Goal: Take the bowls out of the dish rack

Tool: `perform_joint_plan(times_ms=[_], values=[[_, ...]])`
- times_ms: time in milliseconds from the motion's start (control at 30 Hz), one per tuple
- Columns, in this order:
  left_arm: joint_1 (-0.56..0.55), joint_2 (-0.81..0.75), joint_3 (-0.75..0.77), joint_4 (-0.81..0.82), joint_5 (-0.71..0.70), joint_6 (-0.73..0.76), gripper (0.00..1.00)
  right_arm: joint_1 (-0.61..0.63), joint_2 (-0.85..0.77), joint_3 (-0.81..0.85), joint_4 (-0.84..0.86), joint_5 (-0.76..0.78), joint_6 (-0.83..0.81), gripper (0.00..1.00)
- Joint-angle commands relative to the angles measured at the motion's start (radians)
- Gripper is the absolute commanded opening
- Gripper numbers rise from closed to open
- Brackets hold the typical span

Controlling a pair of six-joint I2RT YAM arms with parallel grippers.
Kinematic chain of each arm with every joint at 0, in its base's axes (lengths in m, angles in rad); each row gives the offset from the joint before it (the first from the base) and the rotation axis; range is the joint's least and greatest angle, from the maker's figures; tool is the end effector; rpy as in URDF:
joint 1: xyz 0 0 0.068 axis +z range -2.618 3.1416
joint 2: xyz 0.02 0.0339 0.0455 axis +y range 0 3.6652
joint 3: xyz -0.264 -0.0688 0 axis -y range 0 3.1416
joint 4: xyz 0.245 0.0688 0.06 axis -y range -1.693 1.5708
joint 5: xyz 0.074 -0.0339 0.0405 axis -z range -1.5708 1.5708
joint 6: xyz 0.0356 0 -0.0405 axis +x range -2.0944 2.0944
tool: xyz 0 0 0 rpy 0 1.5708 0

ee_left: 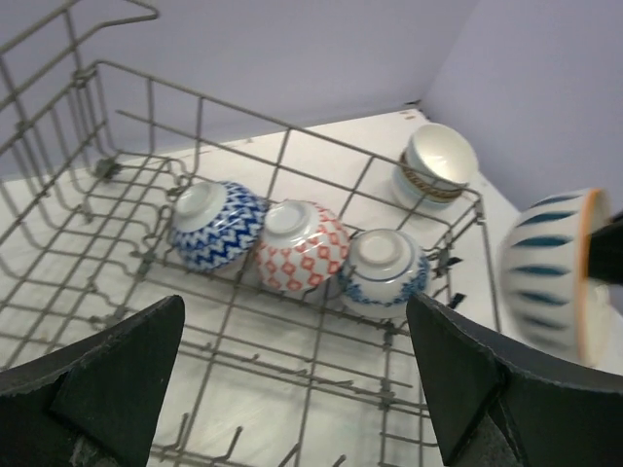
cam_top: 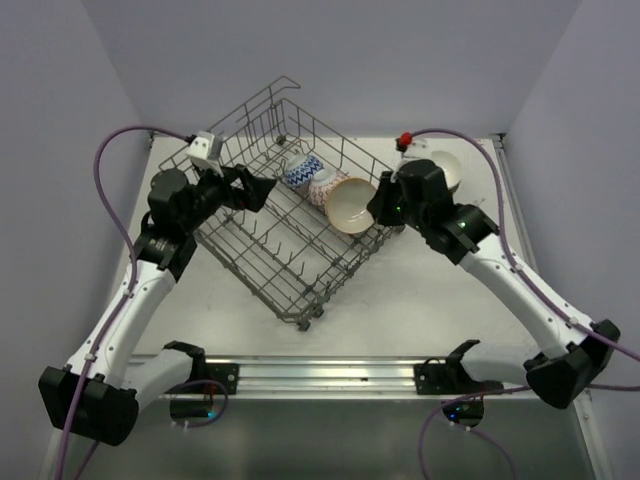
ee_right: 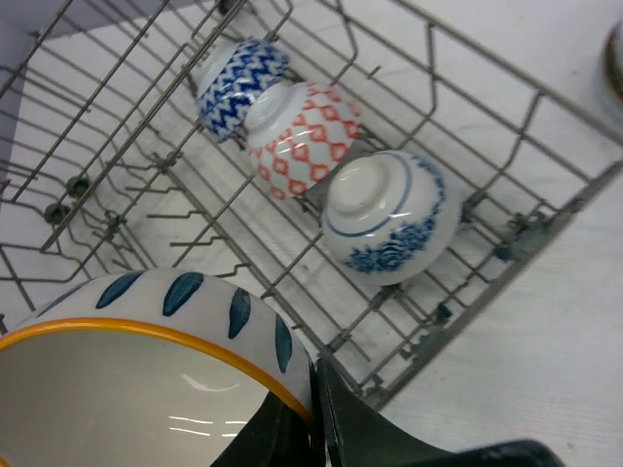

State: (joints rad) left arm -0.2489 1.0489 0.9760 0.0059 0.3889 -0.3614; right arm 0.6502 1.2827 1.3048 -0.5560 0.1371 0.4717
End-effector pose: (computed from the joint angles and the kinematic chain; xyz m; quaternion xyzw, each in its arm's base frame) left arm 0.2330 -0.0731 0.3772 0.0915 0.7229 -0.3360 0.5968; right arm 0.2279 0.1672 0.3764 -0.0434 0.8661 0.2126 0.4503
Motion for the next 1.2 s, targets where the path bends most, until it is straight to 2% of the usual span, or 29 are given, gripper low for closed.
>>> perform_joint_plan(times_ms=[0, 33, 100, 200, 367, 433, 533, 900, 1167], values=[[0.005, -0.044, -0.029, -0.092, -0.224, 0.195, 1.00, -0.088, -0.173, -0.002, -0.073, 0.133, 0.004, 0.00], [-0.007, -0.061, -0.052, -0.090, -0.293, 0.206, 1.00, -0.174, -0.202, -0.025, -0.091, 0.122, 0.013, 0.00], [-0.013, -0.110, -0.126, -0.052, -0.327, 0.225, 1.00, -0.306, -0.281, -0.100, -0.105, 0.093, 0.024, 0.00], [-0.024, -0.142, -0.142, -0.052, -0.373, 0.226, 1.00, -0.441, -0.303, -0.174, -0.143, 0.026, 0.012, 0.00], [-0.096, -0.158, -0.149, -0.073, -0.488, 0.268, 1.00, -0.555, -0.234, -0.323, -0.122, -0.057, 0.025, 0.00], [-0.148, -0.158, -0.152, -0.081, -0.563, 0.300, 1.00, -0.607, -0.186, -0.378, -0.073, -0.100, 0.033, 0.00], [-0.205, -0.156, -0.152, -0.089, -0.597, 0.325, 1.00, -0.684, -0.128, -0.409, -0.013, -0.161, 0.039, 0.00], [-0.222, -0.148, -0.151, -0.093, -0.596, 0.334, 1.00, -0.762, 0.168, -0.389, 0.103, -0.165, 0.013, 0.00], [-0.222, -0.142, -0.151, -0.095, -0.581, 0.337, 1.00, -0.765, 0.254, -0.372, 0.140, -0.168, -0.001, 0.00]])
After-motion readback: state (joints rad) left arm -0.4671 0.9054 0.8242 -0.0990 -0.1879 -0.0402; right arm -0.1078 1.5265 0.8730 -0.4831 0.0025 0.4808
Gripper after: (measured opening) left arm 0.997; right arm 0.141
